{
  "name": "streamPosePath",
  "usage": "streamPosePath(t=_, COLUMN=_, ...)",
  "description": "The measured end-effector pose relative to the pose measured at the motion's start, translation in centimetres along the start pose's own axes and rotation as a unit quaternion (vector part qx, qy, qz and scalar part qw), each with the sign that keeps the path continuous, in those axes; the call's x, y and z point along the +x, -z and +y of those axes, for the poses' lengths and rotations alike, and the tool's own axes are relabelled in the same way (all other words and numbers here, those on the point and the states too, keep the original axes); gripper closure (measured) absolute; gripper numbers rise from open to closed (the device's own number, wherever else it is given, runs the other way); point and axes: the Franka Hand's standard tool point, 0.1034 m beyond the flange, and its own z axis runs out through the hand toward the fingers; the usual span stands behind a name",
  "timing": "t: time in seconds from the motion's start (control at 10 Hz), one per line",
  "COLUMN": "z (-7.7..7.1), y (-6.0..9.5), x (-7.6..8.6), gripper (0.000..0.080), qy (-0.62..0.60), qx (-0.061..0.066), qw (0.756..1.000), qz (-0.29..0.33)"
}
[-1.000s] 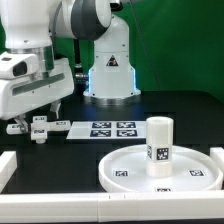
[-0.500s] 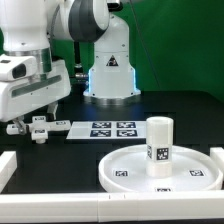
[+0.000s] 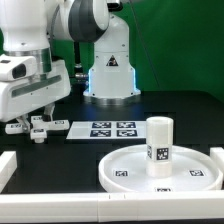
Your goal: Assemble round table
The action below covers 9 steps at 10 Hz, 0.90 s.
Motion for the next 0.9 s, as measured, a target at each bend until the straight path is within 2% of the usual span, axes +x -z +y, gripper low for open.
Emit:
streamPosePath(t=0.2, z=0.0, y=0.2, x=0.3, gripper=0.0362, qy=0.001, qx=0.002, qw=1.000, qz=0.001)
streamPosePath(t=0.3, z=-0.4, y=0.9, x=1.2, gripper=0.0362, qy=-0.013, qx=0.012, qw=1.000, qz=0.001)
streamPosePath(t=0.4, z=-1.0, y=2.5, x=3.0, gripper=0.0362, qy=-0.028, qx=0.021, qw=0.999, qz=0.002)
streamPosePath(t=0.5, z=-1.4, y=4.1, x=5.0, gripper=0.0361, qy=-0.036, qx=0.021, qw=0.999, qz=0.004)
streamPosePath(t=0.7, z=-2.6, y=6.5, x=8.9, gripper=0.0361, qy=-0.071, qx=0.033, qw=0.997, qz=0.002)
streamPosePath(t=0.8, z=-2.7, y=7.9, x=11.7, gripper=0.0361, qy=-0.086, qx=0.034, qw=0.996, qz=0.002)
streamPosePath(t=0.9, z=-2.3, y=9.2, x=14.6, gripper=0.0361, qy=-0.110, qx=0.026, qw=0.994, qz=0.005)
